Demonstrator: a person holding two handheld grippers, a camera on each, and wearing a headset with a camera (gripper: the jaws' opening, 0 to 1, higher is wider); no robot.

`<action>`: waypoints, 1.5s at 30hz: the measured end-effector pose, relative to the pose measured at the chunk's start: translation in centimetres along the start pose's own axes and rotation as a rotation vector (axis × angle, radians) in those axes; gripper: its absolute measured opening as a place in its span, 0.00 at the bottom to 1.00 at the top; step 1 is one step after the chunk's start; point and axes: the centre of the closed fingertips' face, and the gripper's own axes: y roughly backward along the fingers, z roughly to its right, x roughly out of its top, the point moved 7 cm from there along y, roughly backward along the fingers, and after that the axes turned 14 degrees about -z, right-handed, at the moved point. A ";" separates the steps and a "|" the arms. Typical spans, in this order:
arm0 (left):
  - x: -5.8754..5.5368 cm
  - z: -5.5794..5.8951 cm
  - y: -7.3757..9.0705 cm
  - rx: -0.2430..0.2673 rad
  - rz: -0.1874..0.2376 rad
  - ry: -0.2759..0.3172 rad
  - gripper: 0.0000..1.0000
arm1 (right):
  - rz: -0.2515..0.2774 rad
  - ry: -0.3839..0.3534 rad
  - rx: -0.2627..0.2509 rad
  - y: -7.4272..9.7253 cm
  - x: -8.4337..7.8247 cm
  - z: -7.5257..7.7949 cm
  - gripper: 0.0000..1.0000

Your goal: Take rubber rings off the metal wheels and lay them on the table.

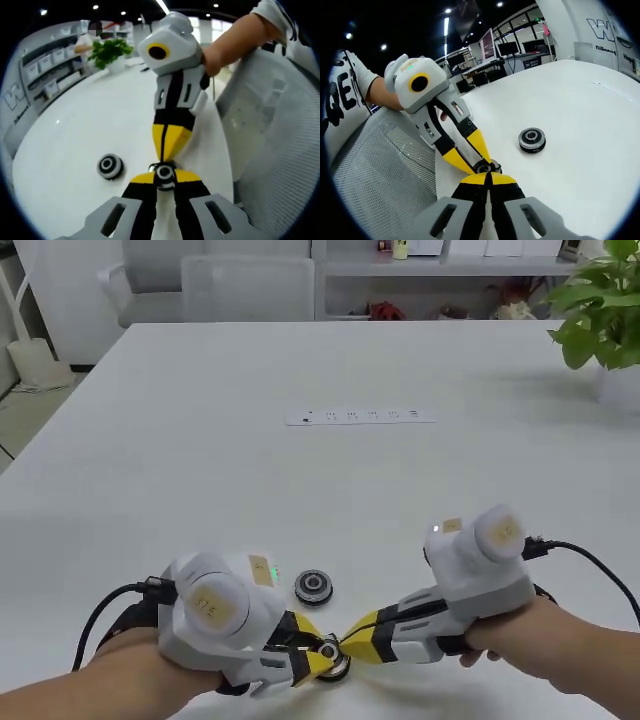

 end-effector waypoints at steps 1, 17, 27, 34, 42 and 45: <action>0.0 0.0 0.0 -0.001 0.000 0.000 0.12 | 0.001 0.002 0.002 0.0 0.0 0.0 0.00; 0.0 0.0 0.0 -0.003 0.008 -0.001 0.13 | 0.017 0.024 0.042 -0.1 0.3 -0.7 0.00; 0.0 0.0 0.1 -0.003 0.008 -0.014 0.13 | 0.023 0.016 0.013 0.2 0.1 -0.2 0.00; 0.0 0.0 0.1 -0.008 0.011 -0.024 0.14 | 0.025 0.008 0.009 0.2 0.0 -0.1 0.00; 0.2 0.1 0.2 -0.020 0.010 -0.028 0.16 | 0.027 0.010 0.007 0.3 0.0 -0.1 0.00; 0.3 0.2 0.3 -0.023 0.012 -0.034 0.18 | 0.032 0.006 0.008 0.3 0.0 0.0 0.00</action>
